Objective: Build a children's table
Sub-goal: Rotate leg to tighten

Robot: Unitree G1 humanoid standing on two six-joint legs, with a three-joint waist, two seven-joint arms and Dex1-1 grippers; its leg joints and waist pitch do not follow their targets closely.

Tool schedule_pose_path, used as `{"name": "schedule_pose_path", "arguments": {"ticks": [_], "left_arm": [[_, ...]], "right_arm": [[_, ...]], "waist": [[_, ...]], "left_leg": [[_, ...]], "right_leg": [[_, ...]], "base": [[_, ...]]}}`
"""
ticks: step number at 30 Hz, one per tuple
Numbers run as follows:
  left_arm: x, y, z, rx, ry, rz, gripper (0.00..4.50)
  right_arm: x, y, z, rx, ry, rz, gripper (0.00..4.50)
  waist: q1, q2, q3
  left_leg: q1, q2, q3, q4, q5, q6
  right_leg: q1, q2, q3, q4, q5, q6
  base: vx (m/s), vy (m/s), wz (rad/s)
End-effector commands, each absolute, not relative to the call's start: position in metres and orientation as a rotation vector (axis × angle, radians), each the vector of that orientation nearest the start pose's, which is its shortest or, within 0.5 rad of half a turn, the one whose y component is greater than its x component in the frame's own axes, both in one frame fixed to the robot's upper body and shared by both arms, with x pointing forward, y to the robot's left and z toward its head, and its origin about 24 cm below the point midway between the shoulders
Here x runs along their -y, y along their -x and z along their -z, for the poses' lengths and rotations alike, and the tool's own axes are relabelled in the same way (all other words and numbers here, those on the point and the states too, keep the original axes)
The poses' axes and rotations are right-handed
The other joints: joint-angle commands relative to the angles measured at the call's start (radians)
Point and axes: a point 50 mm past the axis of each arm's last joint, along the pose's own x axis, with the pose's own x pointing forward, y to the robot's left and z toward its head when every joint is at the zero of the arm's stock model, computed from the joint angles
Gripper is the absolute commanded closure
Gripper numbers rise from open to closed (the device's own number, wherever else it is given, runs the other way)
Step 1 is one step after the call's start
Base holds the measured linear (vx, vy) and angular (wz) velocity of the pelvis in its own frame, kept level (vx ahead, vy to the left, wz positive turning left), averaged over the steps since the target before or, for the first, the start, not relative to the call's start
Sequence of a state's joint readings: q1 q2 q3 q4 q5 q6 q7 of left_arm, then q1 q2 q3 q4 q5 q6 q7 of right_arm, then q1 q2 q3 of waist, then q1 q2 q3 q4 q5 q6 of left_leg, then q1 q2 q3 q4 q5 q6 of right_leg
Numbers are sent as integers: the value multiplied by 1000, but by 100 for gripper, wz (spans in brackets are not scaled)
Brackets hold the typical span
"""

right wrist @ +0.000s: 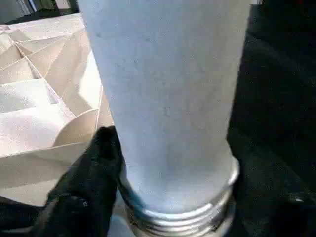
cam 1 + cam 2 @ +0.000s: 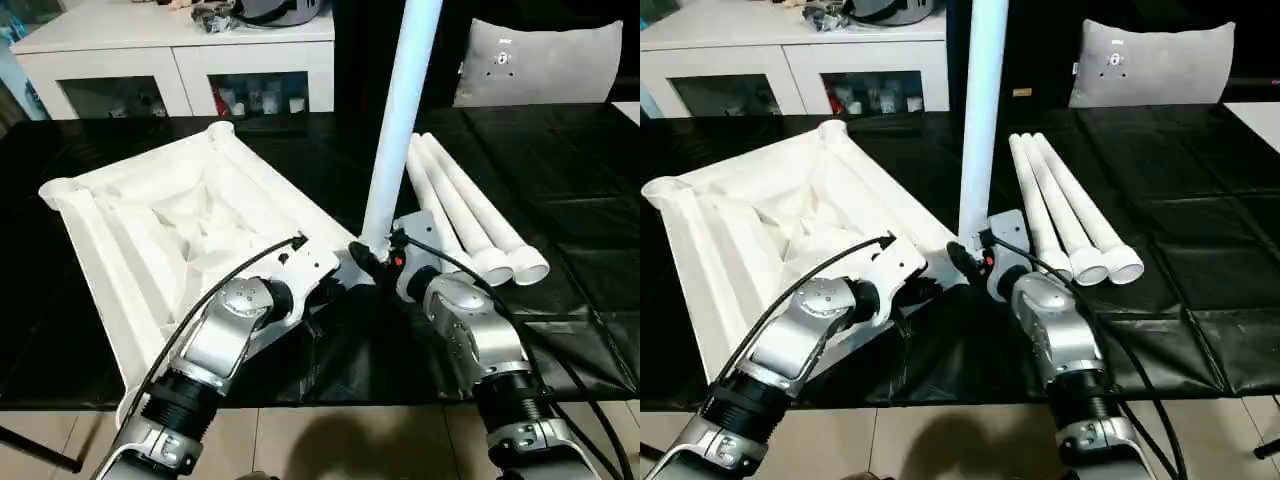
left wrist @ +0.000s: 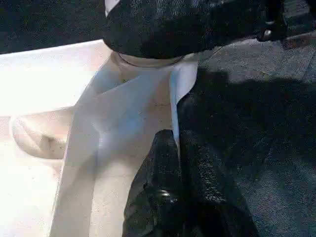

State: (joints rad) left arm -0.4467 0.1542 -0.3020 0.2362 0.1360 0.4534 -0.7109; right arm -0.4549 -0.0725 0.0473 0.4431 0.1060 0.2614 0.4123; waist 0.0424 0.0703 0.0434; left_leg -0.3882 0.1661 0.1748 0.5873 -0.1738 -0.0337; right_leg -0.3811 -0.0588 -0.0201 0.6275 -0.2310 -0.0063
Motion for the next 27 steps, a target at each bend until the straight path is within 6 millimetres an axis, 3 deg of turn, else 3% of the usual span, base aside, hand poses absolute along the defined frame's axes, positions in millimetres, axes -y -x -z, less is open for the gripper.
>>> {"name": "schedule_pose_path", "arguments": {"ticks": [1,2,8,10,13,14,15,16,18,19,21,26,27], "left_arm": [[-49,-303,-76,-255,-425,1031,450],[-53,-305,-75,-256,-443,1020,450],[-69,-313,-72,-263,-467,1019,450],[-73,-314,-70,-275,-472,1039,450],[-79,-315,-68,-285,-482,1073,450],[-79,-315,-68,-285,-482,1073,450],[-81,-315,-68,-289,-483,1117,450],[-81,-315,-68,-289,-483,1117,450],[-85,-310,-64,-307,-530,1244,450],[-85,-309,-64,-310,-535,1259,450],[-89,-306,-61,-329,-566,1335,450],[-98,-303,-58,-363,-652,1437,450],[-100,-303,-58,-370,-667,1453,450]], "right_arm": [[82,-313,-23,-361,-47,-624,103],[85,-314,-24,-346,-38,-617,72],[105,-309,-35,-265,-16,-688,25],[113,-304,-38,-241,13,-752,20],[126,-298,-43,-212,82,-845,6],[127,-298,-43,-211,82,-846,6],[139,-295,-45,-219,128,-892,6],[139,-295,-45,-219,128,-892,6],[157,-296,-51,-234,190,-933,6],[159,-296,-52,-236,196,-936,6],[166,-297,-56,-248,237,-980,6],[172,-296,-62,-269,281,-1090,6],[172,-295,-62,-276,287,-1123,6]], "waist": [[9,-4,-54],[13,-4,-55],[27,-1,-56],[35,5,-61],[44,4,-64],[46,8,-62],[48,15,-64],[49,10,-65],[52,19,-67],[52,18,-66],[54,26,-67],[65,30,-68],[66,23,-67]], "left_leg": [[16,56,-28,-72,-233,16],[15,56,-27,-71,-223,17],[18,57,-26,-70,-216,24],[16,58,-28,-66,-191,32],[14,59,-27,-62,-149,49],[15,58,-25,-60,-156,51],[17,59,-26,-59,-168,51],[17,59,-26,-57,-163,56],[13,59,-27,-54,-146,70],[11,58,-26,-52,-137,81],[12,61,-26,-50,-139,90],[15,67,-24,-48,-153,94],[15,68,-24,-50,-153,92]], "right_leg": [[29,-78,36,-91,-122,-207],[30,-78,36,-89,-100,-208],[33,-78,35,-88,-58,-200],[37,-78,34,-82,-8,-199],[37,-78,30,-73,83,-215],[37,-77,30,-76,83,-218],[38,-78,29,-76,83,-223],[40,-78,28,-76,91,-225],[43,-79,25,-70,108,-234],[42,-79,24,-71,108,-238],[41,-82,21,-72,89,-248],[37,-84,17,-71,58,-260],[38,-84,17,-71,56,-261]], "base": [[0,0,0],[0,0,0],[0,0,0],[0,0,0],[0,0,0],[0,0,0],[0,0,0],[0,0,0],[0,0,0],[0,0,0],[0,0,0],[0,0,0],[0,0,0]]}}
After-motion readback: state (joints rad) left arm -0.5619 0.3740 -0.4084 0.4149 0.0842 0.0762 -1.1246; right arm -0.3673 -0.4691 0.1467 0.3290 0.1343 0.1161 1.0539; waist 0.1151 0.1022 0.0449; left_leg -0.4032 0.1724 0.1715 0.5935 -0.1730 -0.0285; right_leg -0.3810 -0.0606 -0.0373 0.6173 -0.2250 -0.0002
